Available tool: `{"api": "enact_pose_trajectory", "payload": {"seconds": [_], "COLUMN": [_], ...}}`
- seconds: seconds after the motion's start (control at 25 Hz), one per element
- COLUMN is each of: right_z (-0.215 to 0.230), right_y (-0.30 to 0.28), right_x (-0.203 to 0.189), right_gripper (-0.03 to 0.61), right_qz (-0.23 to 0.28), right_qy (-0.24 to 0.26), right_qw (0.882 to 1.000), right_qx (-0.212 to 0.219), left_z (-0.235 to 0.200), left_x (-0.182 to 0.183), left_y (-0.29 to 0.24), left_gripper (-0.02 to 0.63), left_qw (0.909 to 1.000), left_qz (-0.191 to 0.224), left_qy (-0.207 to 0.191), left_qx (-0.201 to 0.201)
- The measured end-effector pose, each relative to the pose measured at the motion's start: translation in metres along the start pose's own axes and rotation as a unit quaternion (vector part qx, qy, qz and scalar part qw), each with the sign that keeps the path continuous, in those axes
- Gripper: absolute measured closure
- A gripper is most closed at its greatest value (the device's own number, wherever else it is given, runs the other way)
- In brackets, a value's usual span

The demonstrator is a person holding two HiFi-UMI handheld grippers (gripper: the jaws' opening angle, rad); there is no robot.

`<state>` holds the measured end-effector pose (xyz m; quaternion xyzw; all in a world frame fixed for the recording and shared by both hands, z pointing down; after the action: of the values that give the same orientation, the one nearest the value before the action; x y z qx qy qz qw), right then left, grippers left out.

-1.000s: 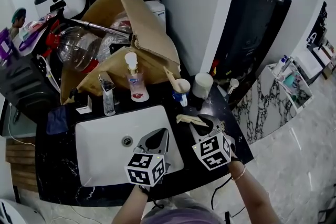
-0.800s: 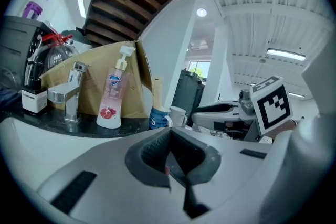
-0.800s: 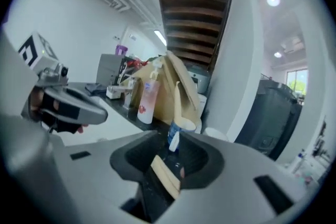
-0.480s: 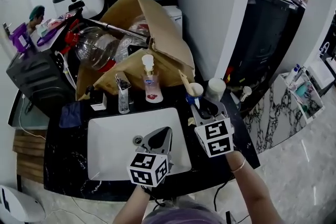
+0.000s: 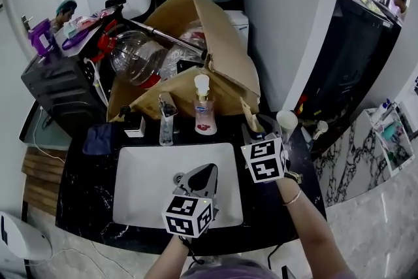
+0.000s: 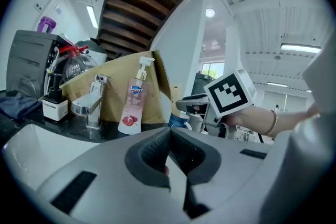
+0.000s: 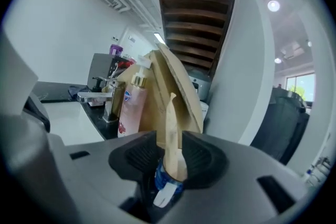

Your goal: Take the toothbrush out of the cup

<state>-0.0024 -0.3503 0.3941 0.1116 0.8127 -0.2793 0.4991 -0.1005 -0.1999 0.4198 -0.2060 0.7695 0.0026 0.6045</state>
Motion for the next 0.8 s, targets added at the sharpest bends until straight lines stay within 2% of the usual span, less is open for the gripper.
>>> {"api": "enact_pose_trajectory", "payload": {"seconds": [0.12, 0.28, 0.48, 0.8], "right_z": [-0.002, -0.005, -0.001, 0.008], "right_y": [-0.013, -0.018, -0.016, 0.008], "right_x": [-0.004, -0.003, -0.003, 0.015], "right_gripper": [0.435, 0.465, 0.513, 0.534], "right_qz": [-0.007, -0.002, 0.010, 0.053], "right_qy": [0.001, 0.010, 0.016, 0.020], "right_qw": [1.000, 1.000, 1.000, 0.997], "right_qx": [0.011, 0.013, -0.012, -0.046], "left_z": [-0.003, -0.007, -0.010, -0.004], "left_x": [0.000, 0.000, -0.002, 0.001], "left_y": [-0.004, -0.009, -0.011, -0.010], "left_gripper": [0.614, 0.614, 0.614, 0.614], "left_qw": [1.0000, 0.9999, 0.9998, 1.0000], "left_qz": [-0.002, -0.004, -0.005, 0.001], "left_qy": [0.002, 0.003, 0.006, 0.003], "left_qx": [0.008, 0.014, 0.016, 0.002]}}
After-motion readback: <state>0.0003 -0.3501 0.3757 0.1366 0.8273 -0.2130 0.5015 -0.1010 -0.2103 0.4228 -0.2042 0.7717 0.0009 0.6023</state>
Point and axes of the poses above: the fingertips, and each gripper's own axes: y backward along the fingers, z to its right, x out of its top, the point moved 4 cm from there along y, backward along the fingers, and after that the axes turned 2 degrees about -x, right-handed, at the moved point
